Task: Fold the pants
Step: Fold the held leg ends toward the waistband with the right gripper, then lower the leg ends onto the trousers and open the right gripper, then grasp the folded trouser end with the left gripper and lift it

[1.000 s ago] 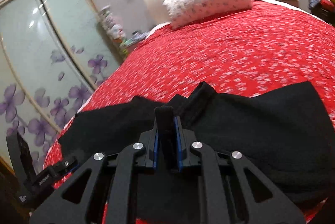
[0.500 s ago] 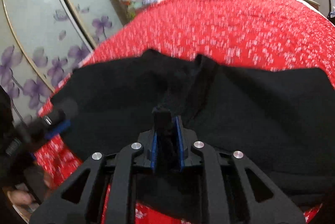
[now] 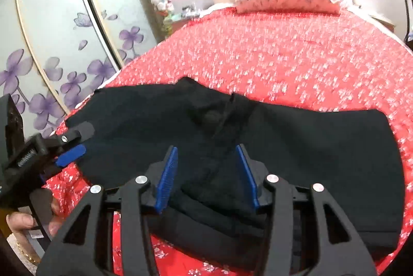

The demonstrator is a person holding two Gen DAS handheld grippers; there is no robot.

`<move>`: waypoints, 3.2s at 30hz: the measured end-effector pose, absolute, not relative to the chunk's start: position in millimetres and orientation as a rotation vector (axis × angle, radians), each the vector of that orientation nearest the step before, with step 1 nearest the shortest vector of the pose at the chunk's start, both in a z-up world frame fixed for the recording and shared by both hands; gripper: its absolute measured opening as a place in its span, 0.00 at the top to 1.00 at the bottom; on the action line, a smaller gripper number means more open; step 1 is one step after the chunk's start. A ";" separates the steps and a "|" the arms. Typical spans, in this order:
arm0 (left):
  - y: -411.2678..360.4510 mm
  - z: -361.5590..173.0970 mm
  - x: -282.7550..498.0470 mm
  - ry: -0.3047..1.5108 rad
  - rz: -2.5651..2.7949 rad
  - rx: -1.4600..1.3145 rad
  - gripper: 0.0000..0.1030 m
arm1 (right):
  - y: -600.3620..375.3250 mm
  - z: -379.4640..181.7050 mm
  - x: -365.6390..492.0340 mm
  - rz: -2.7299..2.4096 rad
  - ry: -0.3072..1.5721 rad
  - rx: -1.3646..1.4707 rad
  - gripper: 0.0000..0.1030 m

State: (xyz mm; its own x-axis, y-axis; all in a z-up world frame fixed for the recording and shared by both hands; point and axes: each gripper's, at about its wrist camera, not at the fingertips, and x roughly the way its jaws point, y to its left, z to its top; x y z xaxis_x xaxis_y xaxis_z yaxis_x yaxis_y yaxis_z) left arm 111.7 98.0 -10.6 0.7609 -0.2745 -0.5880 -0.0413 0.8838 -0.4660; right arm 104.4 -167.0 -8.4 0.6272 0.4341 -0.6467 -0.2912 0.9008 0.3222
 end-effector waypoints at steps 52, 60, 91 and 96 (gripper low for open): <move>118.5 -12.0 112.5 0.710 -0.103 -0.584 0.06 | -108.4 -31.1 94.9 0.441 0.826 -0.081 0.74; 129.6 -11.5 112.8 0.705 -0.080 -0.602 0.06 | -111.5 -38.1 98.1 0.506 0.939 0.035 0.25; 290.6 -49.8 140.0 0.788 -0.010 -1.052 0.03 | -234.9 -2.0 52.9 0.494 0.920 0.477 0.16; 279.2 -26.9 138.6 0.686 -0.112 -0.940 0.06 | -230.7 -8.4 55.7 0.495 0.948 0.458 0.16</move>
State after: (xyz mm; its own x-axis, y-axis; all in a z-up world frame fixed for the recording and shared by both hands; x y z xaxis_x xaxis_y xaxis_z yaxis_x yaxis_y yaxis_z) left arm 138.6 279.2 -26.9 0.7848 -0.3756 -0.4930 -0.1988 0.6009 -0.7742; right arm 55.7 -230.7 -8.4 0.4901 0.5844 -0.6467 -0.1967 0.7970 0.5710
